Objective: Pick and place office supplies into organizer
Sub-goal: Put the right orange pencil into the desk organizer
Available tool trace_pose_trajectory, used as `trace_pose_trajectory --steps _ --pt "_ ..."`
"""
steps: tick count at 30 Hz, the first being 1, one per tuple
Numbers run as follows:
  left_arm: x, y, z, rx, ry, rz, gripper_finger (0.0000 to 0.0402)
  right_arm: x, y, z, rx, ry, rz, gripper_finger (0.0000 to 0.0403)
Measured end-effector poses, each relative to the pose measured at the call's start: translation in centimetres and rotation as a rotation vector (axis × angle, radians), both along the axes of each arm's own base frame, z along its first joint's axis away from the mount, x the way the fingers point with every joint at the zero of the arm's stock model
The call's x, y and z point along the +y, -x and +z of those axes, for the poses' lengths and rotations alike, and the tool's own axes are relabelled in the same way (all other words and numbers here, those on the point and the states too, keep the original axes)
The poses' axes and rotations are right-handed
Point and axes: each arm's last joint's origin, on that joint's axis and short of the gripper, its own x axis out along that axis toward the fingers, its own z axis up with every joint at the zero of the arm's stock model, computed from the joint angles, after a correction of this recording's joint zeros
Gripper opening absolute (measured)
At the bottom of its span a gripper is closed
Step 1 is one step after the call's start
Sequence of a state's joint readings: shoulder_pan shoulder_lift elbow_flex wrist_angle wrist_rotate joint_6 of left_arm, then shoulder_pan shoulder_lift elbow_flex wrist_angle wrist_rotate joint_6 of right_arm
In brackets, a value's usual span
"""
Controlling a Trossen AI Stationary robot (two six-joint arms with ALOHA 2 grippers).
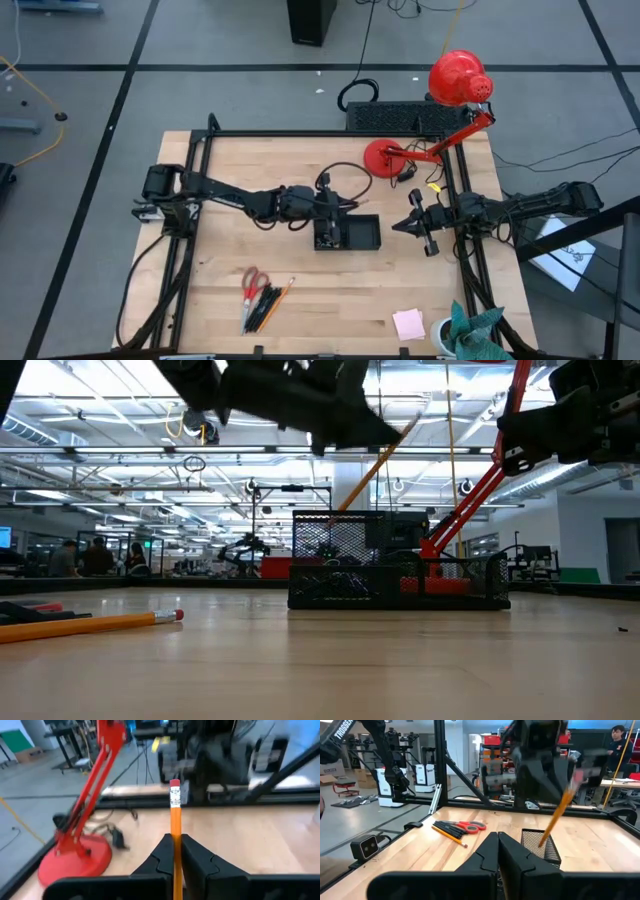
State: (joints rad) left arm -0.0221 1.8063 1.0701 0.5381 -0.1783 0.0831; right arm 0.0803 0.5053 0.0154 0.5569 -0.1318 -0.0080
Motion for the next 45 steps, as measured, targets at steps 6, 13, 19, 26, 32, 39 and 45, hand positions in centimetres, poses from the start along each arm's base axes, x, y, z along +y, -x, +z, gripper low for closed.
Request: trace_pose_trajectory --steps 6,13,19,26,32,39,45 --pt "0.0 0.7 -1.3 0.025 0.008 0.002 0.001 0.0 0.0 0.0 -0.005 0.006 -0.001 0.0" --pt "0.0 0.5 -4.1 0.063 0.039 0.007 0.0023 0.0 0.0 0.0 -0.005 0.006 -0.001 0.0" --pt "-0.2 0.0 -5.3 0.054 0.066 -0.004 0.0015 0.0 0.0 0.1 -0.008 0.006 -0.002 0.0" --pt "-0.5 0.1 -5.4 0.07 0.065 0.001 0.0017 0.0 0.0 0.1 -0.008 0.006 -0.003 0.0" --pt "-0.5 0.2 -5.7 0.104 0.065 0.011 0.0024 0.0 0.0 0.1 -0.008 0.002 -0.001 0.0" --pt "-0.5 0.2 -5.7 0.105 0.056 0.008 0.0026 0.0 0.0 0.1 -0.003 -0.016 0.0 0.0" --pt "-0.6 0.2 -5.7 0.104 0.061 -0.017 0.0026 0.0 0.0 0.1 -0.004 -0.016 0.0 0.0"
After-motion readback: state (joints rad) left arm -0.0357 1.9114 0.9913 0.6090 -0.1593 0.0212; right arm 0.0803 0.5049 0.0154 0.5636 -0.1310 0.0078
